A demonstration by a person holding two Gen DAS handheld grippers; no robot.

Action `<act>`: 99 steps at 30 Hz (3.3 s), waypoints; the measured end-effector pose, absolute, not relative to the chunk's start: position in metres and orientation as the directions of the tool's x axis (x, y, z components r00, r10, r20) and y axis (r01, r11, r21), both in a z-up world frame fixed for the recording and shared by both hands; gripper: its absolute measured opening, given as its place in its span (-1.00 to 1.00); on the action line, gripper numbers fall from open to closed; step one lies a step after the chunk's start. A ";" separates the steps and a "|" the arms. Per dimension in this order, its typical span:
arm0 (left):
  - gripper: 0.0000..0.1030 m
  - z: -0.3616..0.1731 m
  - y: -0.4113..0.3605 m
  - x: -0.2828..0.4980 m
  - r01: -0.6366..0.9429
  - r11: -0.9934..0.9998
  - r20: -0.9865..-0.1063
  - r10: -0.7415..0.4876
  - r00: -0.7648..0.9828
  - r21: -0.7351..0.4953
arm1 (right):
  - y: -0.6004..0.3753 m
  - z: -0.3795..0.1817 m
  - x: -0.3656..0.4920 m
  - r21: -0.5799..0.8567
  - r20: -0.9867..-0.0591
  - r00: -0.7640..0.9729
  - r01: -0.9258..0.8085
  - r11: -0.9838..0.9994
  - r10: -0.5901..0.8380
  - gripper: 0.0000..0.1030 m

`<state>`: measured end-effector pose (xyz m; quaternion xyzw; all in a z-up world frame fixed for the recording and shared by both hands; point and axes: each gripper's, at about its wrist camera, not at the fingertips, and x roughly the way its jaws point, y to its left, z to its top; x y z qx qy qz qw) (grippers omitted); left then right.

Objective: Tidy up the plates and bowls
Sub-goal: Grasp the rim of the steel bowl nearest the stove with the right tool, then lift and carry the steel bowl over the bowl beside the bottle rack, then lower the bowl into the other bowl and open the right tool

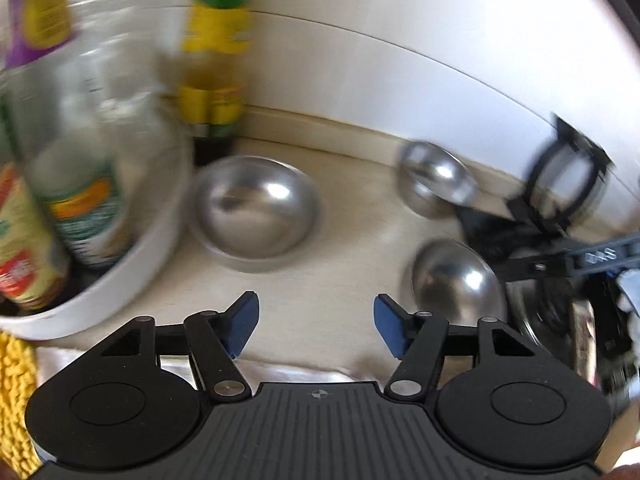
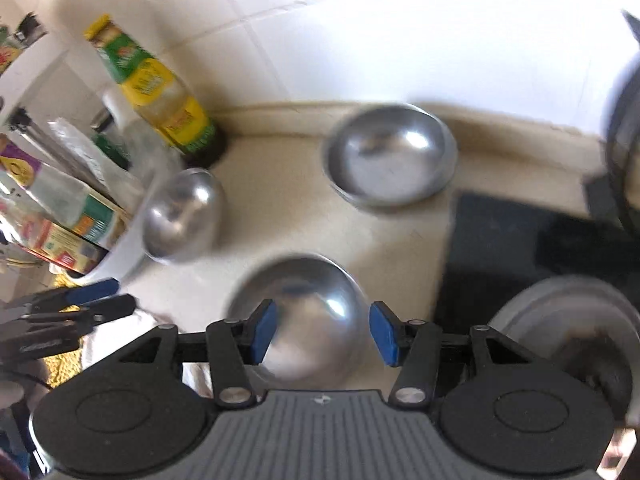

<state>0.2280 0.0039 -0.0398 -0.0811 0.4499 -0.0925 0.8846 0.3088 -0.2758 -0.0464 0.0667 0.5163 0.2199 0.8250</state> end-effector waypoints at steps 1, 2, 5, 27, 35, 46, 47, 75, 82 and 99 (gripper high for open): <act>0.41 -0.041 0.009 0.232 0.051 0.971 -0.788 -0.220 0.575 -0.235 | -0.263 -0.046 0.316 0.341 -0.817 0.364 -0.318 0.884 0.446 0.28; 0.43 -0.044 0.012 0.238 0.014 0.968 -0.793 -0.213 0.570 -0.250 | -0.253 -0.046 0.323 0.348 -0.812 0.356 -0.341 0.873 0.462 0.28; 0.52 -0.048 0.016 0.251 -0.046 0.957 -0.802 -0.212 0.558 -0.286 | -0.215 -0.053 0.345 0.359 -0.813 0.317 -0.389 0.849 0.489 0.28; 0.03 -0.084 0.034 0.293 -0.281 0.908 -0.841 -0.124 0.526 -0.310 | -0.127 -0.103 0.425 0.377 -0.837 0.197 -0.469 0.799 0.510 0.13; -0.23 -0.084 0.027 0.291 -0.238 0.943 -0.840 -0.071 0.538 -0.232 | -0.126 -0.114 0.413 0.416 -0.836 0.132 -0.481 0.772 0.533 0.03; 0.30 -0.074 0.020 0.282 -0.176 0.958 -0.824 -0.094 0.558 -0.229 | -0.172 -0.092 0.402 0.376 -0.856 0.205 -0.384 0.843 0.475 0.04; 0.39 -0.074 0.022 0.282 -0.182 0.958 -0.824 -0.085 0.560 -0.222 | -0.172 -0.092 0.402 0.372 -0.858 0.209 -0.379 0.847 0.470 0.04; -0.36 -0.022 -0.030 0.260 0.052 0.985 -0.730 -0.157 0.665 -0.165 | -0.210 -0.031 0.338 0.404 -0.775 0.349 -0.368 0.838 0.527 0.02; -0.34 -0.006 -0.064 0.241 0.185 0.970 -0.700 -0.242 0.672 -0.158 | -0.251 -0.019 0.298 0.389 -0.779 0.411 -0.278 0.878 0.475 0.02; -0.28 -0.026 -0.102 0.232 0.339 0.929 -0.740 -0.333 0.584 -0.150 | -0.284 -0.041 0.266 0.384 -0.824 0.399 -0.132 0.914 0.403 0.02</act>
